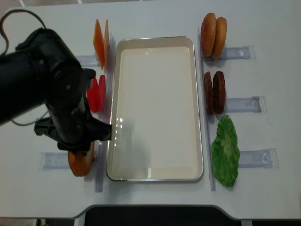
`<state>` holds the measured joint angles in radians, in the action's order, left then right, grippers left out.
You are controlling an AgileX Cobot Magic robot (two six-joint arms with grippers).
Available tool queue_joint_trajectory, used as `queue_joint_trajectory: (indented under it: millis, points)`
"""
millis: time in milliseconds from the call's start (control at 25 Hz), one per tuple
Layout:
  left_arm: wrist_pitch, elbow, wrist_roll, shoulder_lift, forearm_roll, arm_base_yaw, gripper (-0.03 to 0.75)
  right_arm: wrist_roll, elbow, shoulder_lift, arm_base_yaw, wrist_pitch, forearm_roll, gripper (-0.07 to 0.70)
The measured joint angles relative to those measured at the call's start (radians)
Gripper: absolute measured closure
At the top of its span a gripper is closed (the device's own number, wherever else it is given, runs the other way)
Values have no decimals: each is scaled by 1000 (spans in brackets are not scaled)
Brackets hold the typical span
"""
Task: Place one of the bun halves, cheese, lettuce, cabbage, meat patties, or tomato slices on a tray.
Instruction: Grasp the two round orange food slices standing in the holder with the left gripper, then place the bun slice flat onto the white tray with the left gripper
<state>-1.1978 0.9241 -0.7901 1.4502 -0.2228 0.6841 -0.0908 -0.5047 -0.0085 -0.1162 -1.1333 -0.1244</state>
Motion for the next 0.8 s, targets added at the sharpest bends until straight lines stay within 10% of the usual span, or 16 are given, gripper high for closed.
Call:
queue_joint_trajectory:
  millis: [800]
  points:
    - [44,160,54,-33,137,0,580,0,0,0,0,0,0,174]
